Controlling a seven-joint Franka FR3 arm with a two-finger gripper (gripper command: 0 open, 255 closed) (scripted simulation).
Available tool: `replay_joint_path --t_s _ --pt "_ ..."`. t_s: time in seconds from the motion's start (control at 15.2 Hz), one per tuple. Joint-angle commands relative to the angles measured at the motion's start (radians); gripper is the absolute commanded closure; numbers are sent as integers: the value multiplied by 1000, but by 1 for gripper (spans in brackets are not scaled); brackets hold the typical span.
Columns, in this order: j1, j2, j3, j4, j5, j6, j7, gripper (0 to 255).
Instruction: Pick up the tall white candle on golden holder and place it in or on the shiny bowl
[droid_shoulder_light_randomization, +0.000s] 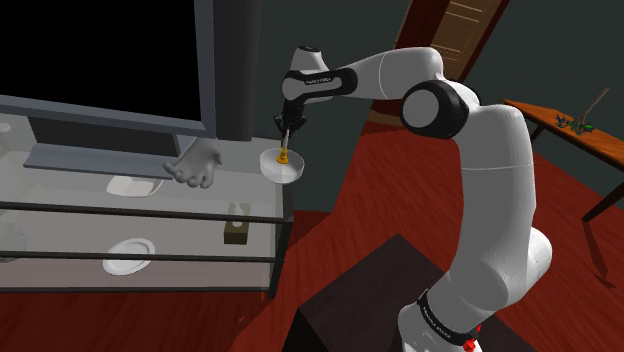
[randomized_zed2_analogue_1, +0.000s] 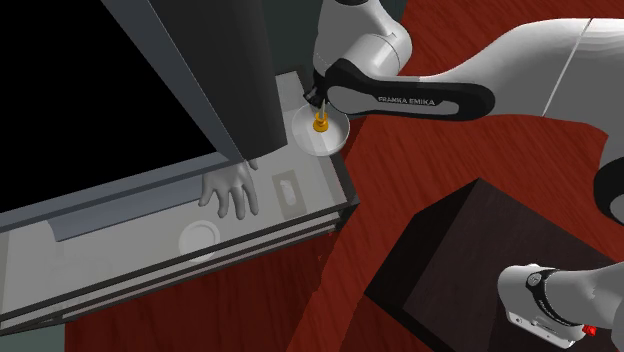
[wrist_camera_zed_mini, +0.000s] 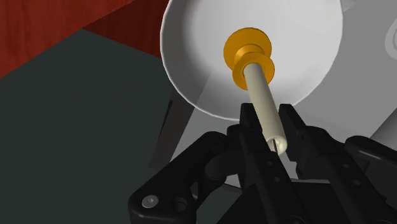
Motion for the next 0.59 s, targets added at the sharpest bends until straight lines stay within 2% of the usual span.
replay_joint_path --t_s 0.0,0.07,0.4,0.53 --pt "0 0 0 0 0 0 0 255" --pt "0 0 0 0 0 0 0 0" --pt "0 0 0 0 0 0 0 0" --pt "-2 -39 4 4 5 -42 -3 0"
